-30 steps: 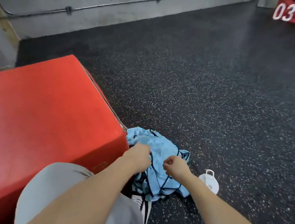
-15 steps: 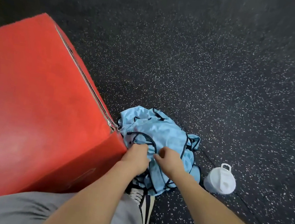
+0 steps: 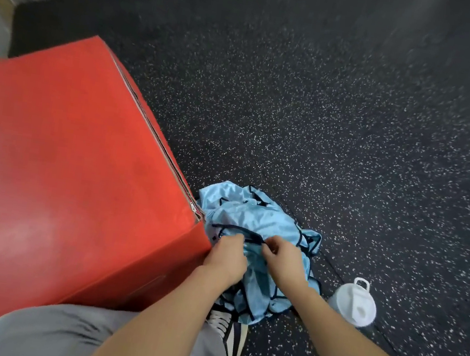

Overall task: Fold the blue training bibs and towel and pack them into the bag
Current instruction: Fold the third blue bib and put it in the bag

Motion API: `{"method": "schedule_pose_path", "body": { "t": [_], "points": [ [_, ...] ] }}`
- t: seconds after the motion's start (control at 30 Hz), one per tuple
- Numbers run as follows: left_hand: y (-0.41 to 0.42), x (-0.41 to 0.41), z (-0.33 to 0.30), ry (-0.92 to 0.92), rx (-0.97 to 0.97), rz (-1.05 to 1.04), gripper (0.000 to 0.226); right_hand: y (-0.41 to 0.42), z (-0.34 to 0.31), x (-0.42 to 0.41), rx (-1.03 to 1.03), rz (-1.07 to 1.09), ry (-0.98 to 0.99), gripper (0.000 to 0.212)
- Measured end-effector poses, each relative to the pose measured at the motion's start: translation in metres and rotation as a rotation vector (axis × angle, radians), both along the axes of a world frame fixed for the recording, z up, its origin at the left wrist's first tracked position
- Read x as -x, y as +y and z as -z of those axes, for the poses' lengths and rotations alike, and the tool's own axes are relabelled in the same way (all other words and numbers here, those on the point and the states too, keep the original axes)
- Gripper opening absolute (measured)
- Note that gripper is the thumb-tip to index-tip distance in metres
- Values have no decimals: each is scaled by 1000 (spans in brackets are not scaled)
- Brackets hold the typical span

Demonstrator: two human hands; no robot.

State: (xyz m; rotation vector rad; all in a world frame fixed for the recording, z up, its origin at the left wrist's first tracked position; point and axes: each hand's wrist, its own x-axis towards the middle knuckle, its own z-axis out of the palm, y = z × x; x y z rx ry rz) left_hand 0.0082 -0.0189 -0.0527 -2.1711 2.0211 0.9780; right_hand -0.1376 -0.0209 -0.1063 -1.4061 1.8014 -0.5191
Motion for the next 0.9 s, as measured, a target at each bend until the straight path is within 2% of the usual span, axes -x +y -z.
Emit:
{"method": "schedule_pose_path", "body": {
  "t": [0.13, 0.33, 0.47, 0.67, 0.8, 0.9],
  "points": [
    [11, 0, -37, 70, 121, -30, 29, 4, -49, 21, 177, -24, -68, 12],
    [24, -5, -108, 134, 344, -10, 33, 3, -147, 32, 442, -153, 36, 11],
    [26, -2, -172, 149, 475, -12, 44, 1, -220, 27, 561, -234, 37, 14],
    [22, -4, -285, 205, 724, 1, 32, 0, -342, 20, 747, -373, 91, 16],
    [20, -18, -352, 228, 792, 4, 21, 3, -419, 16, 858, -394, 168, 15],
    [25, -33, -400, 249, 914, -21, 11, 10, -473, 10, 938, -382, 199, 14]
  ]
}}
